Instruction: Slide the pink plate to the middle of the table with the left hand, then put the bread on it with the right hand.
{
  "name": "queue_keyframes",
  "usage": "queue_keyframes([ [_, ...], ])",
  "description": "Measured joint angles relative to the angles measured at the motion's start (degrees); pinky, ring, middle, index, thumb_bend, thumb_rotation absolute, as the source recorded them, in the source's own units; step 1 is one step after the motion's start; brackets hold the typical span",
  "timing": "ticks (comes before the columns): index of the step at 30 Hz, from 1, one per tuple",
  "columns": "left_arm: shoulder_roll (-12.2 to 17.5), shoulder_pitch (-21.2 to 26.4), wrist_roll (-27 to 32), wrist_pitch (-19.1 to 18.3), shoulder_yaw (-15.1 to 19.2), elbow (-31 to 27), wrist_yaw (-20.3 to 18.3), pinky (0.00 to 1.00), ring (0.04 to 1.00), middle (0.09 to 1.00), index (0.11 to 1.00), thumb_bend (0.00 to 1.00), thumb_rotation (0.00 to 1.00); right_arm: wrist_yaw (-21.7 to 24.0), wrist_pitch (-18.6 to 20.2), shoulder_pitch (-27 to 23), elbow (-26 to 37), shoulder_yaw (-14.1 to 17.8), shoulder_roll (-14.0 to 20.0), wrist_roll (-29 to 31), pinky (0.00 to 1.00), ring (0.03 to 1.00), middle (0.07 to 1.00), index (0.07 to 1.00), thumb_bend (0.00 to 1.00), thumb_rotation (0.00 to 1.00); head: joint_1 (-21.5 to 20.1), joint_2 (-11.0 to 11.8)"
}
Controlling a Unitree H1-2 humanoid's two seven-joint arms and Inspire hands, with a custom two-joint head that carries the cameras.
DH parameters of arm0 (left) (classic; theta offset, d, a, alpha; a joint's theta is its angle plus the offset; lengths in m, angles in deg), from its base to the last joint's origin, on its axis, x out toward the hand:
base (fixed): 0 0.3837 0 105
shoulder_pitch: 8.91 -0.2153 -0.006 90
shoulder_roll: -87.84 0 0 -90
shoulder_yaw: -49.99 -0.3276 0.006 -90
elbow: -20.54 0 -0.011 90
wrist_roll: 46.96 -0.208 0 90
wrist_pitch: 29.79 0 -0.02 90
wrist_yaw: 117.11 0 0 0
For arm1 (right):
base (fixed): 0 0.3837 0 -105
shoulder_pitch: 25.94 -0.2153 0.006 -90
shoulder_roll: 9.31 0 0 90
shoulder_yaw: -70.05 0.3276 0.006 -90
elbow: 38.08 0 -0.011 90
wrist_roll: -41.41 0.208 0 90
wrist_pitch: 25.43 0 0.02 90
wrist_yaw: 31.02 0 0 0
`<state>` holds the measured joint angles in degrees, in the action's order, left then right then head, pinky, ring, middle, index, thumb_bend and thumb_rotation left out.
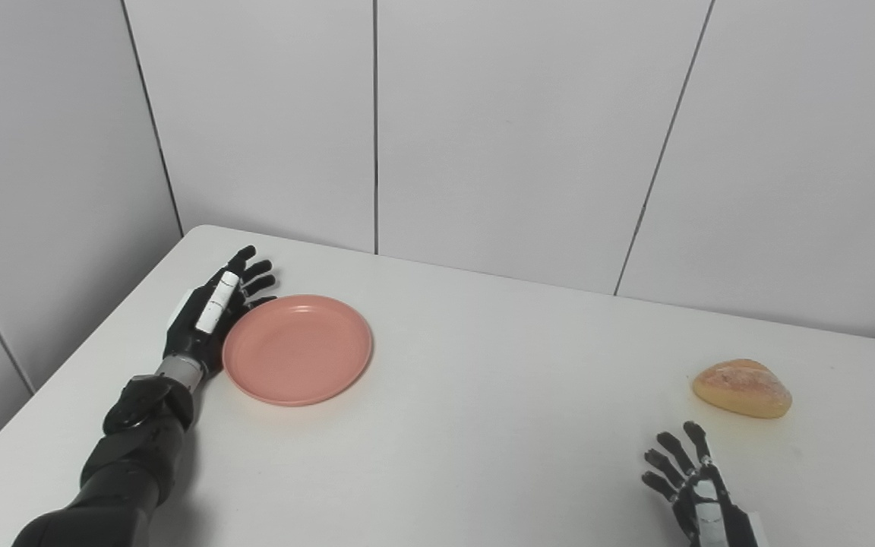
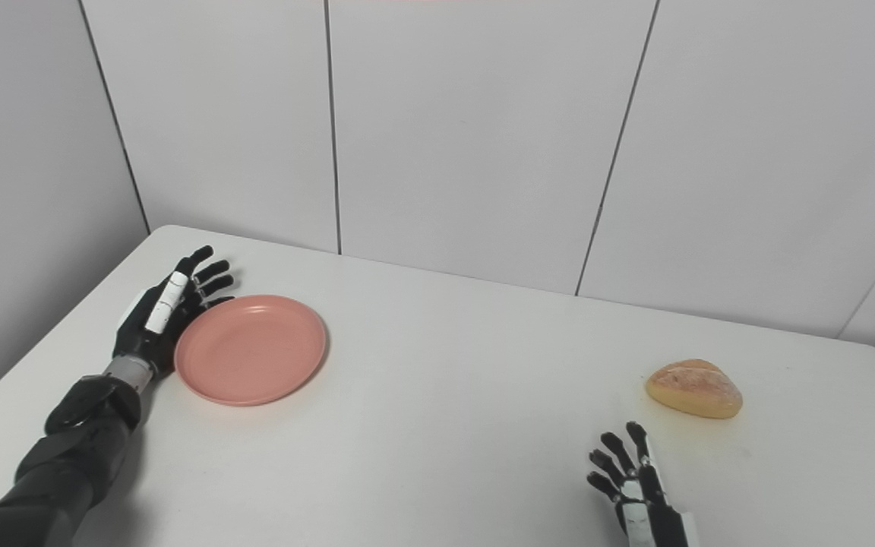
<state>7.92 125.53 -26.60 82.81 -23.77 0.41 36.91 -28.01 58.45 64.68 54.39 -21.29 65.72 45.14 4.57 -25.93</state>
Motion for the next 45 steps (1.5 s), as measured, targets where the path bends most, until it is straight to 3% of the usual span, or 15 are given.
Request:
queue_keyframes([
  [5,-2.1,-0.7,-0.3,-1.8,-0.3,-3.5,0.5,0.77,0.845,0.839,0.849,0.91,0.69,0.0,0.0,0.0,0.1,-0.2,0.0,0.0,0.82,0.854,0.896,0.972,0.86,0.97,0.0,0.0],
  [18,-4.0,-4.7,-0.7,-6.8,-2.6,-13.2,1.6,0.83,0.872,0.853,0.87,0.9,0.71,0.2,0.0,0.1,0.1,-0.4,0.0,0.0,0.82,0.845,0.89,0.972,0.86,0.96,-0.4,-0.2],
  [24,-5.7,-6.3,-1.7,-8.2,-3.3,-17.2,3.8,0.87,0.884,0.843,0.864,0.89,0.71,0.2,0.0,0.1,0.1,-0.5,0.0,0.0,0.82,0.846,0.892,0.971,0.88,0.96,-0.4,-0.3],
  [26,-6.2,-6.5,-1.8,-8.2,-3.4,-17.8,5.0,0.94,0.897,0.844,0.855,0.87,0.7,0.2,0.0,0.0,0.1,-0.6,0.0,0.0,0.82,0.846,0.895,0.974,0.87,0.96,-0.4,-0.3],
  [45,-13.1,-12.5,-3.5,-13.7,-5.0,-32.9,12.8,0.99,0.904,0.874,0.834,0.89,0.71,0.2,0.0,0.0,0.1,-1.2,0.2,-1.4,0.82,0.842,0.894,0.983,0.85,0.97,-1.0,-0.4],
])
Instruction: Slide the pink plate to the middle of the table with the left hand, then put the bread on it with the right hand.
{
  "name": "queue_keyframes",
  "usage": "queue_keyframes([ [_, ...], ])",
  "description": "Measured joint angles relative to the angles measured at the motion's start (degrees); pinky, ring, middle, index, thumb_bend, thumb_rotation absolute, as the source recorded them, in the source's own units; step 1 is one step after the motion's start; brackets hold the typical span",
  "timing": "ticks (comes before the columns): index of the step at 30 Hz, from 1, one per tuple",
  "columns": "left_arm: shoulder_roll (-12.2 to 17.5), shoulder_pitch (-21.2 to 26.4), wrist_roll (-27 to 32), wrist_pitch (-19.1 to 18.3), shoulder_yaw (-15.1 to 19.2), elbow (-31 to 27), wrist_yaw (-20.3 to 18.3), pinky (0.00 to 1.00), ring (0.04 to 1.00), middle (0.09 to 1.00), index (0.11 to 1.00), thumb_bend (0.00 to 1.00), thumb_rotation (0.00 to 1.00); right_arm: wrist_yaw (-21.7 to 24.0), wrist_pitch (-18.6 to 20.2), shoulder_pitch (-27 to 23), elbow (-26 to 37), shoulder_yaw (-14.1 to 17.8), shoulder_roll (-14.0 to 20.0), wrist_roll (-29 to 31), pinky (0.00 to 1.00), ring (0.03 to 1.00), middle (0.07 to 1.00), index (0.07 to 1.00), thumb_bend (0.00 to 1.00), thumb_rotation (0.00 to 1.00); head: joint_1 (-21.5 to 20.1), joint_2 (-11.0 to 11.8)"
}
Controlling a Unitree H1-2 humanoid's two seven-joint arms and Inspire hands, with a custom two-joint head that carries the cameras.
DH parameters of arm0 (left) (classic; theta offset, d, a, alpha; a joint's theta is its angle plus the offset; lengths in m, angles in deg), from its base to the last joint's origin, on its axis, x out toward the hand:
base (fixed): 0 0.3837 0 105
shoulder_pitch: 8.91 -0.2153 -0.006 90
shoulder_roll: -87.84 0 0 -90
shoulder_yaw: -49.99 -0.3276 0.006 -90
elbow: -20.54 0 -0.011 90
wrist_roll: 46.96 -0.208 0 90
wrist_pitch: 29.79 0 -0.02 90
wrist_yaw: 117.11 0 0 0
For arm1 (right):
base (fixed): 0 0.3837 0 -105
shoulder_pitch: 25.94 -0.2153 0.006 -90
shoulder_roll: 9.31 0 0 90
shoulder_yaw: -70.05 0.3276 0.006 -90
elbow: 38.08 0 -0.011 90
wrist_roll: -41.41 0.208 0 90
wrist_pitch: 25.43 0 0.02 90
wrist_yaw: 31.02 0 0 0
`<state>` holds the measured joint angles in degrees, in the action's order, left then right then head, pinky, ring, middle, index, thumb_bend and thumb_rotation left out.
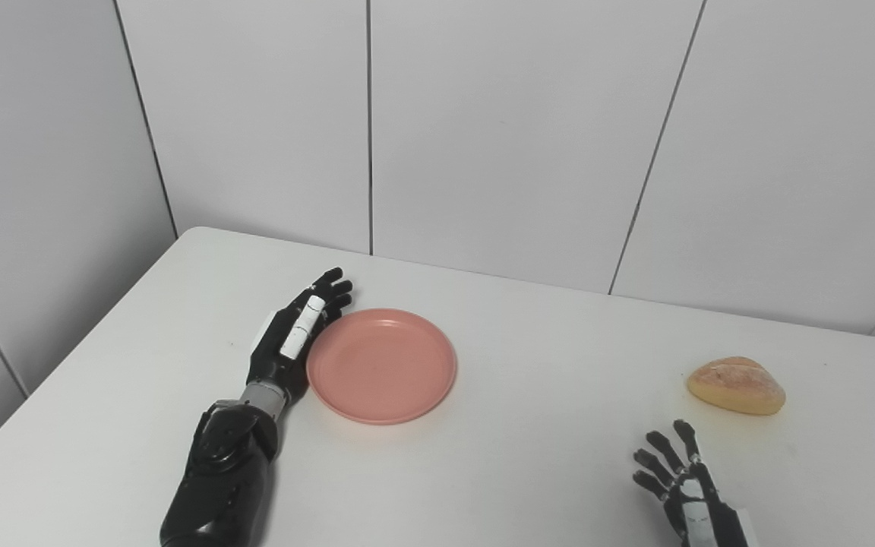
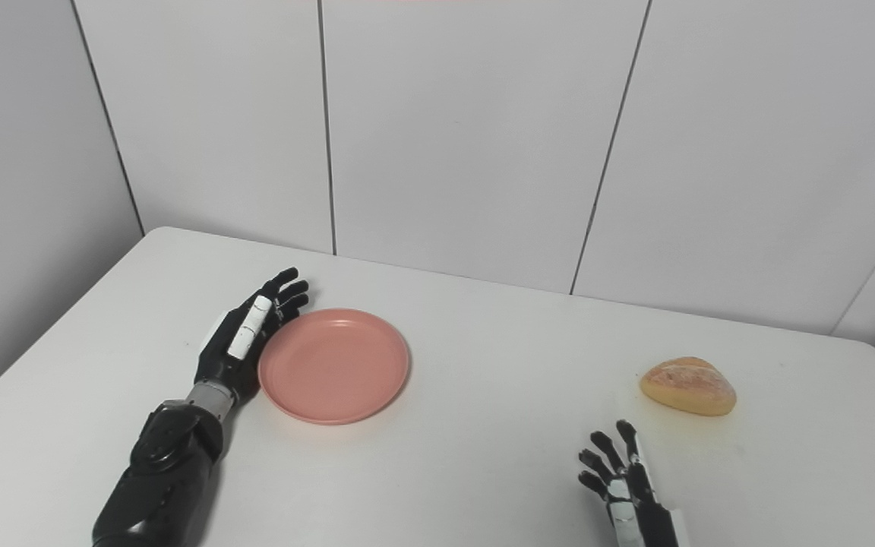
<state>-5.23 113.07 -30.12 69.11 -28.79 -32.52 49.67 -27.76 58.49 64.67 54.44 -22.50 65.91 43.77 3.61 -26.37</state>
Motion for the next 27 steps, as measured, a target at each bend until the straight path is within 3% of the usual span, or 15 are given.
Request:
queue_keyframes([
  [13,-4.0,-1.1,1.1,-8.1,0.6,-6.5,4.5,0.97,0.895,0.858,0.803,0.9,0.74,0.0,0.0,0.0,0.0,-1.5,0.6,-3.6,0.81,0.843,0.899,0.999,0.78,0.99,-1.2,-0.3],
  [27,-7.2,-1.1,4.7,-13.2,2.1,-9.8,5.9,0.93,0.893,0.852,0.802,0.91,0.75,-0.1,-0.3,0.0,0.2,-2.0,0.6,-5.5,0.79,0.841,0.893,0.997,0.78,1.0,-1.9,-0.7],
])
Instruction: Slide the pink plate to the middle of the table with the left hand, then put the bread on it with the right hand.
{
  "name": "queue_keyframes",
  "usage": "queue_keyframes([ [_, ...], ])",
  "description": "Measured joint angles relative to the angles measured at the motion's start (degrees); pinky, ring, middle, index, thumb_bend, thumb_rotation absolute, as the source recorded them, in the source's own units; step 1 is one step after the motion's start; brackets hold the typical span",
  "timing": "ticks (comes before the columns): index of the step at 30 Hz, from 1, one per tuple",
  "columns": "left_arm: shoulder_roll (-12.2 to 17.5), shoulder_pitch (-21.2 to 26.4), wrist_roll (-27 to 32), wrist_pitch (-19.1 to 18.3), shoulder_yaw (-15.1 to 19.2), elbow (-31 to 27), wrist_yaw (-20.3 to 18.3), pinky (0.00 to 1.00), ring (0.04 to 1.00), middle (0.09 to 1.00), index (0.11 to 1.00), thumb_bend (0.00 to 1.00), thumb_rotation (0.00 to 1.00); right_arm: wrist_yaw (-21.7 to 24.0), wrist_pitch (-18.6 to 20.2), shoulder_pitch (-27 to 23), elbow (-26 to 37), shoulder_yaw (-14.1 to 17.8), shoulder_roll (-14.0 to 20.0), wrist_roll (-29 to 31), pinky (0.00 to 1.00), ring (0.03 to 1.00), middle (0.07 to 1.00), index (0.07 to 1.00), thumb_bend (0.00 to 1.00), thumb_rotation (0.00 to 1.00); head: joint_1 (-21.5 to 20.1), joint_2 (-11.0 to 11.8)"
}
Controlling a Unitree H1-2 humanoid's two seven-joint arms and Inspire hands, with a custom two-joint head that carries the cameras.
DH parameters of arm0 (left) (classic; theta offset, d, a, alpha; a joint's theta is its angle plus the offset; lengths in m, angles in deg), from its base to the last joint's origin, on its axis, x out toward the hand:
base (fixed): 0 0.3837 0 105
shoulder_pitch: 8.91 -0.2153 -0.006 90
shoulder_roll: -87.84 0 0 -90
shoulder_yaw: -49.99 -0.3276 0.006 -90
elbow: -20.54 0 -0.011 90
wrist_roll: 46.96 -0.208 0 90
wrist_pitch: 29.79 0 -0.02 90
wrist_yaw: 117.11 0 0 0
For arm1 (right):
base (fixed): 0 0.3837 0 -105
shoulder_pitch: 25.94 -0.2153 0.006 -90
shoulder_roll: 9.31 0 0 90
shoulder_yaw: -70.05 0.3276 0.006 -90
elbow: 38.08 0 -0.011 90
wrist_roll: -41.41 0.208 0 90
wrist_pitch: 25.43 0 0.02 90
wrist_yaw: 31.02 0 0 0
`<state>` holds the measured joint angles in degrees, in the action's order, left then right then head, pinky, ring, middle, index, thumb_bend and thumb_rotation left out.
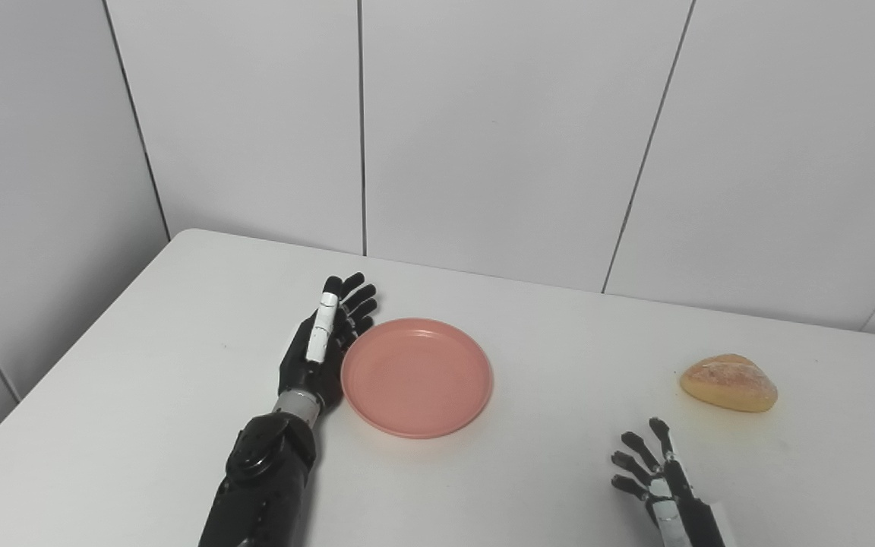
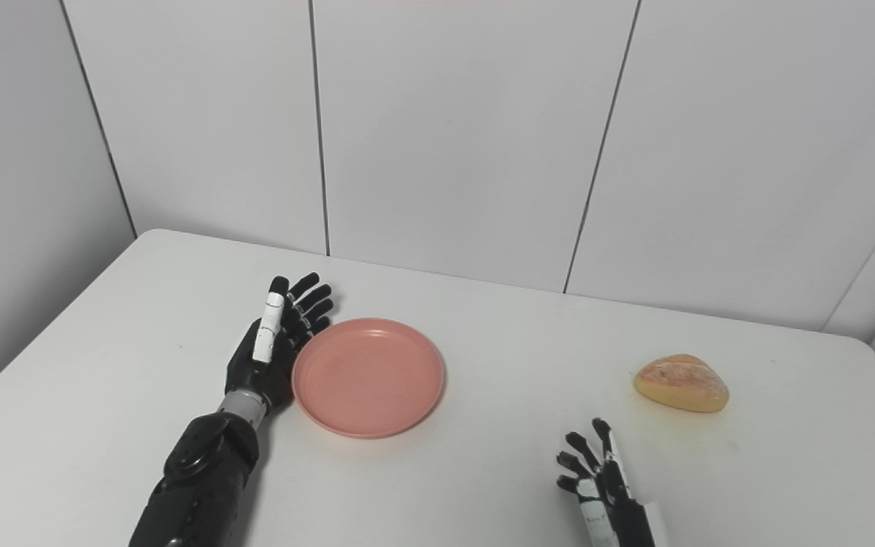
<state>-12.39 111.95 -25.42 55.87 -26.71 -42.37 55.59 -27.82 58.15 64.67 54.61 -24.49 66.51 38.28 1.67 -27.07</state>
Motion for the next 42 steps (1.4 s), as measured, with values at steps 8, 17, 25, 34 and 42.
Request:
queue_keyframes([
  [8,-1.8,0.0,0.4,-1.6,-0.1,-0.8,0.0,0.92,0.889,0.859,0.811,0.89,0.76,0.0,0.0,0.1,0.1,-0.2,-0.1,-0.4,0.78,0.84,0.895,0.997,0.77,1.0,-0.5,-0.4],
  [17,-4.9,-0.8,2.2,-3.4,0.6,-2.9,0.8,0.9,0.883,0.859,0.786,0.86,0.74,-0.1,0.0,0.1,0.2,-0.6,-0.2,-1.9,0.78,0.836,0.893,0.99,0.78,1.0,-1.5,-0.8],
  [25,-7.1,-1.8,2.3,-3.8,0.8,-4.9,2.3,0.96,0.891,0.859,0.778,0.83,0.76,-0.2,0.0,0.1,0.4,-0.7,-0.5,-2.6,0.77,0.831,0.888,0.987,0.78,1.0,-3.6,-1.6],
  [34,-7.0,-2.4,2.2,-3.9,-0.2,-5.7,1.7,0.97,0.895,0.862,0.789,0.85,0.75,-0.9,0.0,0.1,0.3,-1.4,-1.5,-4.2,0.76,0.825,0.888,0.978,0.8,1.0,-8.7,-2.5],
  [42,-5.4,-2.7,2.2,-4.0,-1.0,-5.6,0.0,0.97,0.897,0.865,0.784,0.87,0.73,-2.6,0.0,-0.2,0.0,-2.4,-3.4,-6.3,0.75,0.813,0.877,0.971,0.79,1.0,-13.4,-2.5],
])
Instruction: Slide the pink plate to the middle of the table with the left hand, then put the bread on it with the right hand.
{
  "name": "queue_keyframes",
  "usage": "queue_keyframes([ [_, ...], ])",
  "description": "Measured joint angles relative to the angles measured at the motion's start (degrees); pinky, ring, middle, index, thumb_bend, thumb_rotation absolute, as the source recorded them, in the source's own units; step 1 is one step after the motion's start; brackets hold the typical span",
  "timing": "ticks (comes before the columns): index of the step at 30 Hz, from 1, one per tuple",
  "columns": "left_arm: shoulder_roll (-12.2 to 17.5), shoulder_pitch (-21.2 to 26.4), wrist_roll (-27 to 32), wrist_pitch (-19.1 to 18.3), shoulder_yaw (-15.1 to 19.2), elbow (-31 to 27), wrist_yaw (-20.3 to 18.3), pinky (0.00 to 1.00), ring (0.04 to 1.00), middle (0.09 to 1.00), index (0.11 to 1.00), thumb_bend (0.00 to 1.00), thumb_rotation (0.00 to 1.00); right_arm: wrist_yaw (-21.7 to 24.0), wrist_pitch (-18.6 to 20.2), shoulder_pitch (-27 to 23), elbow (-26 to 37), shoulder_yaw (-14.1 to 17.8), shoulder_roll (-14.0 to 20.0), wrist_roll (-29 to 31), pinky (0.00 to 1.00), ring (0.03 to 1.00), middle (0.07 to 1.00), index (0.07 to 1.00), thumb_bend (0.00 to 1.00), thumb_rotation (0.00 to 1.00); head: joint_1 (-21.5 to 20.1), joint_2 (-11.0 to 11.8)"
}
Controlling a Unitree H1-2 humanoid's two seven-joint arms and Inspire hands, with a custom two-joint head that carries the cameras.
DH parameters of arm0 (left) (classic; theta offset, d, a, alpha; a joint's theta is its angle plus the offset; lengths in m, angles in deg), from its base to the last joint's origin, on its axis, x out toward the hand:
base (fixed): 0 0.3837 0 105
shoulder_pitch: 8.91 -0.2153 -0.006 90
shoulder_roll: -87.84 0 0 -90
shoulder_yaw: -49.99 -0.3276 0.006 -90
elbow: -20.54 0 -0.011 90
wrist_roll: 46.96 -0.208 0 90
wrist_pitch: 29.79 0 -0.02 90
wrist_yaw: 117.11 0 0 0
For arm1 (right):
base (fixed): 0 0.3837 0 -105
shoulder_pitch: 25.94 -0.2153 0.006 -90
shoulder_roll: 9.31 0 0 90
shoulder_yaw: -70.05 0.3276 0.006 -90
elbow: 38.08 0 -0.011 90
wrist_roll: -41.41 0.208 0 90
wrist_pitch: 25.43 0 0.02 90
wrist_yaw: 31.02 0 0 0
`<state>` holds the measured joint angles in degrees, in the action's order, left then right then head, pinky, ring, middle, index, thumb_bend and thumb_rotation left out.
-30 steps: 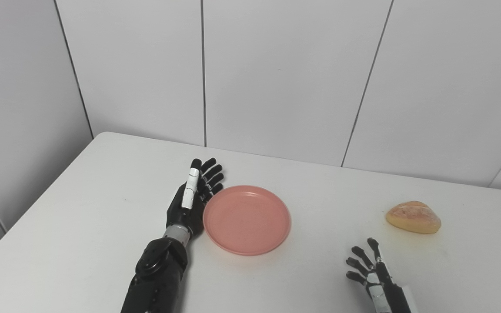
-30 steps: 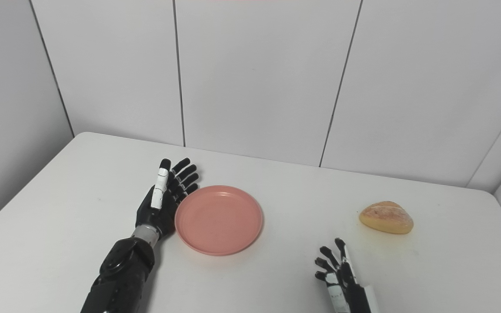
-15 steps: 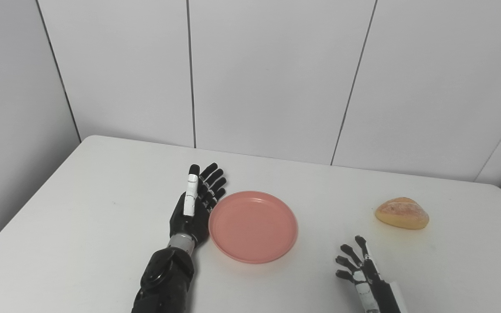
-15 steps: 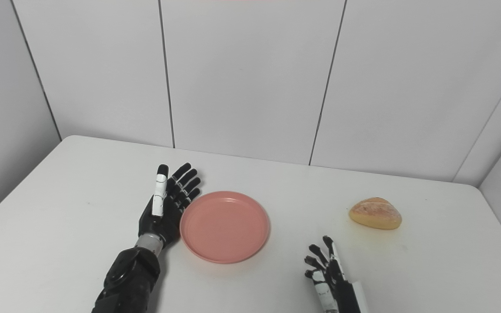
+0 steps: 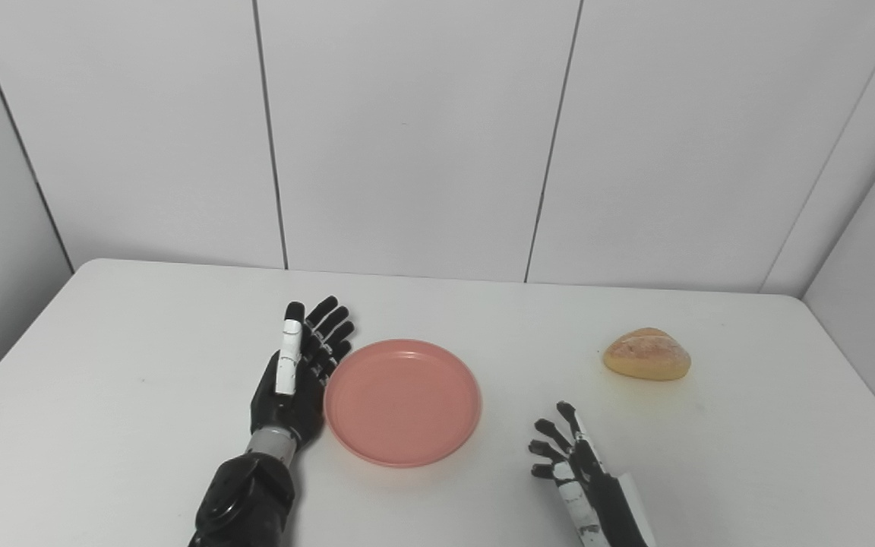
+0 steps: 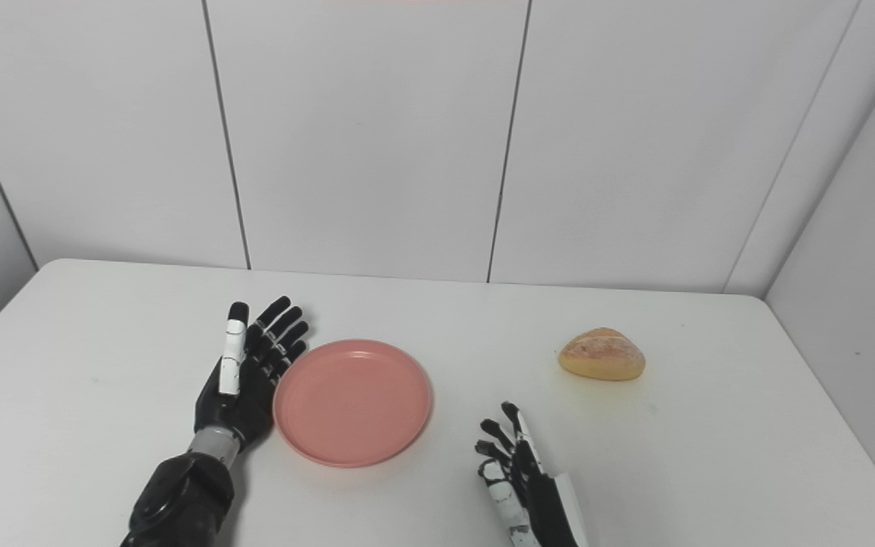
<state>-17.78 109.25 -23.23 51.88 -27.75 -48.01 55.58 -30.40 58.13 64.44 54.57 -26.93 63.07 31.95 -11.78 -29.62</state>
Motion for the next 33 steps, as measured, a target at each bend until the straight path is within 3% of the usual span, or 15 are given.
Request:
queue_keyframes([
  [15,0.6,0.0,0.1,0.3,0.9,1.4,-2.8,1.0,0.923,0.884,0.811,0.85,0.74,-1.4,0.0,-0.6,-0.7,-1.1,-1.6,-0.7,0.75,0.815,0.876,0.967,0.76,1.0,-4.6,0.0],
  [23,2.1,0.6,1.3,0.4,1.6,3.2,-4.9,1.0,0.926,0.88,0.803,0.84,0.75,-2.5,0.0,-1.6,-2.2,-1.9,-3.1,-1.8,0.74,0.819,0.87,0.963,0.76,1.0,-9.3,0.2],
  [29,2.3,1.1,2.4,0.4,2.2,4.0,-5.0,1.0,0.898,0.83,0.745,0.89,0.69,-2.9,-0.1,-2.5,-3.5,-2.6,-4.3,-2.1,0.76,0.83,0.885,0.967,0.77,1.0,-9.7,0.0],
  [33,2.4,1.1,2.6,0.7,2.0,4.2,-5.0,1.0,0.906,0.858,0.769,0.88,0.72,-3.3,-0.2,-2.5,-3.7,-2.7,-4.5,-2.4,0.76,0.826,0.885,0.96,0.76,1.0,-9.7,0.3],
])
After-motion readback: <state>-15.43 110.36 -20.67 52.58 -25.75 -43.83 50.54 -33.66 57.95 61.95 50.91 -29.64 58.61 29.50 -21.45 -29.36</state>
